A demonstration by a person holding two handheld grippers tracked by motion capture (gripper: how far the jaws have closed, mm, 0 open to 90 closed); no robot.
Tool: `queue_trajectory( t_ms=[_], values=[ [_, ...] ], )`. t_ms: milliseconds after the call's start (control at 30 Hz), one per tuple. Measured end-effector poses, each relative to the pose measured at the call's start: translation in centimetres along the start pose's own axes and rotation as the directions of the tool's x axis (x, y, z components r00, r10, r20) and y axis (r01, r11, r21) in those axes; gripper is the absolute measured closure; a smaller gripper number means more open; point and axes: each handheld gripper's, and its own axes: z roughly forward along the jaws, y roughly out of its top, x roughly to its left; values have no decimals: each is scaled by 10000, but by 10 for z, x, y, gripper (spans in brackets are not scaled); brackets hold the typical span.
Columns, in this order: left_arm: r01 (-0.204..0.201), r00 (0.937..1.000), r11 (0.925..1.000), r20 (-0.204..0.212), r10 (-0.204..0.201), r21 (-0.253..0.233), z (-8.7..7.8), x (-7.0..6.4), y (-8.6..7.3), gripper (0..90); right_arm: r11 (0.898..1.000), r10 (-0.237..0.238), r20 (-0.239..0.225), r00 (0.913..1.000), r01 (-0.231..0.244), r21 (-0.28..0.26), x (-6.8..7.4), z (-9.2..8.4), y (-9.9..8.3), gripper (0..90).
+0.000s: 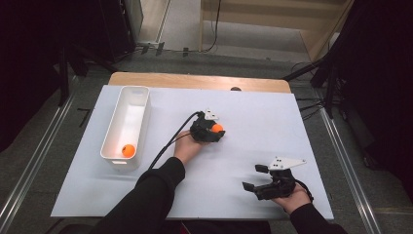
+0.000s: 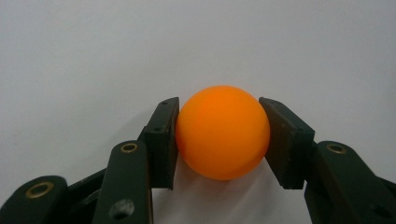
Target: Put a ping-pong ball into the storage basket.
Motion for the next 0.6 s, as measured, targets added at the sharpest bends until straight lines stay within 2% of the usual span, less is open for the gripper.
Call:
queue_trajectory(
  t_ms=[200,600],
  values=[
    [28,9998,9997,186,-23,-252,-6,-1,4,512,10000,-2,17,10000,2,4,0,0,0,116],
    [155,9981,9989,596,-128,-447,-25,-3,12,511,10000,5,60,10000,-4,-26,-1,0,0,116]
  ],
)
